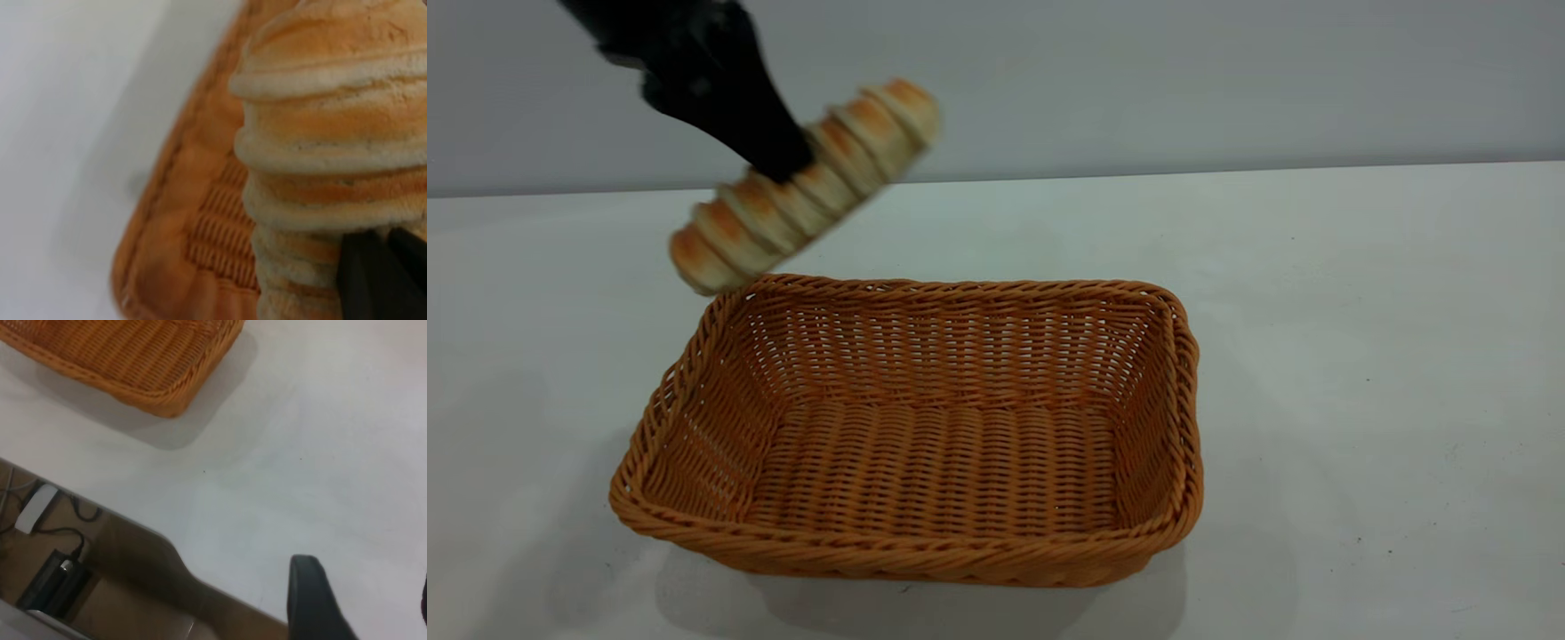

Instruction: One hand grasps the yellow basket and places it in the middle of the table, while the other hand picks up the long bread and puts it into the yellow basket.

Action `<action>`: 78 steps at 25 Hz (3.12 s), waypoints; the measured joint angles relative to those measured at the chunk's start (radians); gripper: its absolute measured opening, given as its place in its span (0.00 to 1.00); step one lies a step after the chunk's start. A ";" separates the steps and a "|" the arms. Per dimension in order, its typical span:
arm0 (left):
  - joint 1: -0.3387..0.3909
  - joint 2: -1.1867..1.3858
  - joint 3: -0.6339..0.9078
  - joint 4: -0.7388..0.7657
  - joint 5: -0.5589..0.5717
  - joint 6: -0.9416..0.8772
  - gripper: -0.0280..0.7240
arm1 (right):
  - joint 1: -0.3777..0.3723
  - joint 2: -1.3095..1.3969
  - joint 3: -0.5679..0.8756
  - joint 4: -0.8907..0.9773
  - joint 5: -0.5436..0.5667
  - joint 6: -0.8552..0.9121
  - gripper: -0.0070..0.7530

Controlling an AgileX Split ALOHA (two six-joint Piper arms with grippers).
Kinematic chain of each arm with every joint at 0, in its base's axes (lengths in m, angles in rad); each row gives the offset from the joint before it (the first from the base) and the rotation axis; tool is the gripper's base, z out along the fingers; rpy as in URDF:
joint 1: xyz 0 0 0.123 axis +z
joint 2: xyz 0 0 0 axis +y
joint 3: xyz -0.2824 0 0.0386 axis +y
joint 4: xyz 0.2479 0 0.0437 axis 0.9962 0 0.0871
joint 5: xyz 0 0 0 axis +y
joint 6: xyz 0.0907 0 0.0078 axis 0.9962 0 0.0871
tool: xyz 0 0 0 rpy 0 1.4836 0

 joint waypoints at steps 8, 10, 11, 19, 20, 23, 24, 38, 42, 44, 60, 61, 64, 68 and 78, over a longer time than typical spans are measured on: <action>-0.134 0.156 -0.065 0.167 0.059 -0.101 0.07 | 0.000 0.000 0.000 0.000 0.000 0.000 0.49; -0.148 0.191 -0.080 0.208 0.062 -0.132 0.07 | 0.000 0.000 0.000 0.000 0.000 0.000 0.49; -0.151 0.206 -0.088 0.220 0.063 -0.144 0.07 | 0.000 0.000 0.000 0.000 0.000 0.000 0.49; -0.154 0.248 -0.157 0.226 0.066 -0.185 0.20 | 0.000 0.000 0.000 0.000 0.000 0.001 0.49; -0.154 0.249 -0.163 0.226 0.066 -0.187 0.26 | 0.000 0.000 0.000 0.000 0.000 0.001 0.49; -0.154 0.250 -0.165 0.226 0.067 -0.197 0.45 | 0.000 0.000 0.000 0.000 0.000 0.001 0.49; -0.154 0.250 -0.165 0.226 0.068 -0.204 0.51 | 0.000 0.000 0.000 0.000 0.000 0.001 0.49; -0.154 -0.045 -0.165 0.306 -0.030 -0.423 0.59 | 0.000 0.000 0.000 0.000 0.000 0.001 0.49; -0.154 -0.234 -0.165 0.310 -0.035 -0.473 0.57 | 0.000 0.000 0.000 0.000 0.000 0.001 0.49; -0.154 -0.329 -0.165 0.314 -0.013 -0.498 0.57 | 0.000 0.000 0.000 0.000 0.000 0.001 0.49; -0.154 -1.091 -0.133 0.626 0.355 -0.915 0.56 | 0.000 0.000 0.000 0.000 0.000 0.001 0.49; -0.154 -1.140 -0.114 0.650 0.358 -0.928 0.56 | 0.000 0.000 0.000 0.000 0.000 0.001 0.49; -0.154 -1.275 -0.020 0.678 0.361 -0.957 0.56 | 0.000 0.000 0.000 0.000 0.000 0.001 0.49; -0.154 -1.424 0.119 0.671 0.361 -0.967 0.56 | 0.000 0.000 0.000 0.000 0.000 0.001 0.49; -0.154 -1.705 0.400 0.482 0.361 -0.978 0.56 | 0.000 0.000 0.000 0.000 0.000 0.001 0.49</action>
